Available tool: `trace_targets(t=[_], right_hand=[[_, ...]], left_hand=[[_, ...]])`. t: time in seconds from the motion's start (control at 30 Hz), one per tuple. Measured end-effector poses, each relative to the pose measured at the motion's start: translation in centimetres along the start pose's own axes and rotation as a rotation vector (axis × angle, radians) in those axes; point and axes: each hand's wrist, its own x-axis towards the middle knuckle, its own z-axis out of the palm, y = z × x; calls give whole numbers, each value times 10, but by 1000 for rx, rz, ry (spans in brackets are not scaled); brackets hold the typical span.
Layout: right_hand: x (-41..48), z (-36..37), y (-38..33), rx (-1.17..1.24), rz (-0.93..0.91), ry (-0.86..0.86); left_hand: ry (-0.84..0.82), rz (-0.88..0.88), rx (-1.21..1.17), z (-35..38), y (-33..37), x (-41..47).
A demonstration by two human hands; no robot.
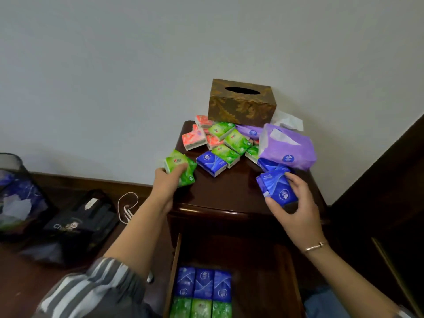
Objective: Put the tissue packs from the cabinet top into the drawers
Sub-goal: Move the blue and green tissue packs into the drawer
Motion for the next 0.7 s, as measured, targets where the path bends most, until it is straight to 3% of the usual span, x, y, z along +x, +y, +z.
trace_targets(t=[0.13,0.23,0.37,0.5,0.7], right_hand=[[46,67,-62,-197,-73,-188],[82,119,-79,-269,43,-396],[103,153,-73,-445,103,-537],[104,162,-68,-582,-17,-607],[131,142,-65,-518,59,-673]], left_hand=[[-82,-41,-234,-10,-3,1],[-153,-82,-423,-16,0,1],[-213,-134,-584,-22,1,3],[-215,-107,-585,-22,-1,6],[-195,-102,-538,-23,-4,6]])
